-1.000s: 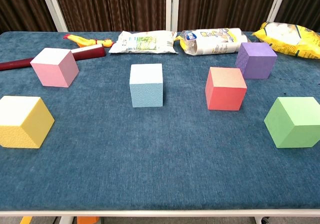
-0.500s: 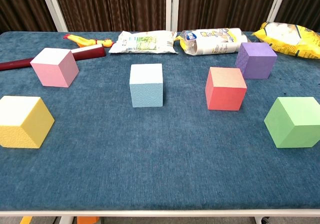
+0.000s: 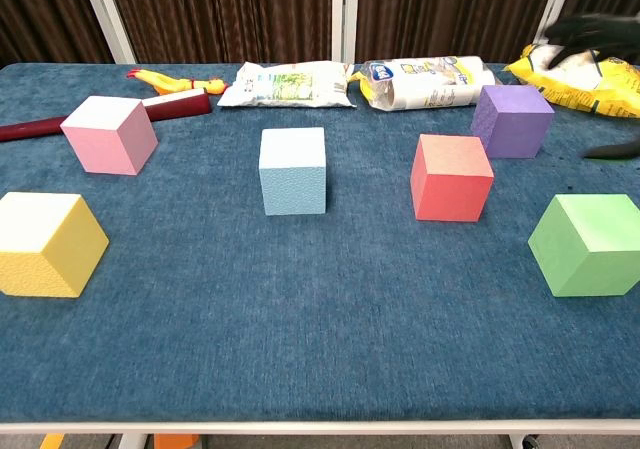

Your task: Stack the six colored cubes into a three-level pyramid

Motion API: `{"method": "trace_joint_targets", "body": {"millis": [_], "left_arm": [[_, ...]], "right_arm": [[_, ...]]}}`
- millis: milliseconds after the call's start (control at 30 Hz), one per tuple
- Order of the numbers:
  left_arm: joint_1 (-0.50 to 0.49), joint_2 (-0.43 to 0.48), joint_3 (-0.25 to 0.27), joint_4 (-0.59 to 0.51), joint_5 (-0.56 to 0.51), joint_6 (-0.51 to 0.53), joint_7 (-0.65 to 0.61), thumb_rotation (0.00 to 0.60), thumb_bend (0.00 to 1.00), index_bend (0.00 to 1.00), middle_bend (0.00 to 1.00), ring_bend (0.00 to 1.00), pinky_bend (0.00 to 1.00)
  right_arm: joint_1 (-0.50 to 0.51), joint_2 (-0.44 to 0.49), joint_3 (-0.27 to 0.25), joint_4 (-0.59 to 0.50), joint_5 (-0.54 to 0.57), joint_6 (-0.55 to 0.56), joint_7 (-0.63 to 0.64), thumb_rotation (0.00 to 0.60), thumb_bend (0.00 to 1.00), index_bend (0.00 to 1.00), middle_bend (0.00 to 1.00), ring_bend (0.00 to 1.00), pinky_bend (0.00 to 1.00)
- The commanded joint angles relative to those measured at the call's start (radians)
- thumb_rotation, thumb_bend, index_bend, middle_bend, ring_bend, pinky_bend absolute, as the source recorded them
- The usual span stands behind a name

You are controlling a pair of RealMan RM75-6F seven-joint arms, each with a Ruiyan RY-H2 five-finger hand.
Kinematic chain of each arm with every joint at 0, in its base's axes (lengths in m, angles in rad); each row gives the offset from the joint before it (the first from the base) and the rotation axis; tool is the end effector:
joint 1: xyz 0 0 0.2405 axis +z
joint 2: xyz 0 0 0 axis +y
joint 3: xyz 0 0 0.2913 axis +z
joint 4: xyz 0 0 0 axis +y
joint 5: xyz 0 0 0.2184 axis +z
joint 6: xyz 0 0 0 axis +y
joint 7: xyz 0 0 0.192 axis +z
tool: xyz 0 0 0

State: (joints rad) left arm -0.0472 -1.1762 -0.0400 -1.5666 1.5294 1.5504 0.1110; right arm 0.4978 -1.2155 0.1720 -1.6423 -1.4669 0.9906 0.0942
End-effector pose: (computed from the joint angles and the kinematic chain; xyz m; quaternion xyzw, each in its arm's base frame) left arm -0.3497 0.2173 0.1579 -0.6020 -0.3472 -0.3695 0.6169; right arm -0.2222 -0.3630 0.0659 0.7074 -0.4243 0.4206 0.3777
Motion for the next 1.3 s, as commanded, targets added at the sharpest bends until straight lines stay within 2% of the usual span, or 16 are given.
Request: {"method": "trace_joint_targets", "body": {"millis": [33,233,533,833,1000,1133,1300], "left_arm": [[0.001,0.003,-0.001,0.001,-0.001,0.002,-0.005,0.600,0.00,0.18,0.09,0.01,0.11],[0.003,0.004,0.004,0.006,-0.005,-0.003,-0.014,0.600,0.00,0.18,0.09,0.01,0.11],[-0.006,0.004,0.005,0.008,-0.005,-0.018,-0.017,0.600,0.00,0.18,0.09,0.01,0.11],[-0.015,0.004,0.005,0.010,-0.012,-0.036,-0.014,0.600,0.00,0.19,0.09,0.01,0.11],[-0.019,0.005,0.005,0.006,-0.008,-0.038,-0.012,0.600,0.00,0.19,0.09,0.01,0.11],[-0.020,0.010,0.005,0.002,-0.009,-0.039,-0.007,0.600,0.00,0.18,0.09,0.01,0.11],[-0.022,0.011,0.004,-0.003,-0.005,-0.036,-0.003,0.600,0.00,0.18,0.09,0.01,0.11]], "right_arm": [[0.082,-0.087,0.037,0.052,0.076,-0.095,-0.010,0.600,0.09,0.00,0.16,0.01,0.12],[0.131,-0.182,0.043,0.112,0.160,-0.143,-0.031,0.600,0.09,0.00,0.18,0.02,0.12],[0.160,-0.249,0.025,0.188,0.174,-0.164,0.004,0.600,0.09,0.10,0.23,0.05,0.15],[0.171,-0.267,0.016,0.222,0.211,-0.168,-0.023,0.600,0.10,0.20,0.29,0.10,0.18],[0.176,-0.275,0.026,0.224,0.216,-0.150,-0.024,0.600,0.12,0.33,0.39,0.19,0.25],[0.190,-0.266,0.041,0.202,0.202,-0.134,-0.026,0.600,0.12,0.34,0.41,0.21,0.25],[0.236,-0.273,0.072,0.193,0.238,-0.171,-0.051,0.600,0.12,0.34,0.41,0.21,0.25]]}}
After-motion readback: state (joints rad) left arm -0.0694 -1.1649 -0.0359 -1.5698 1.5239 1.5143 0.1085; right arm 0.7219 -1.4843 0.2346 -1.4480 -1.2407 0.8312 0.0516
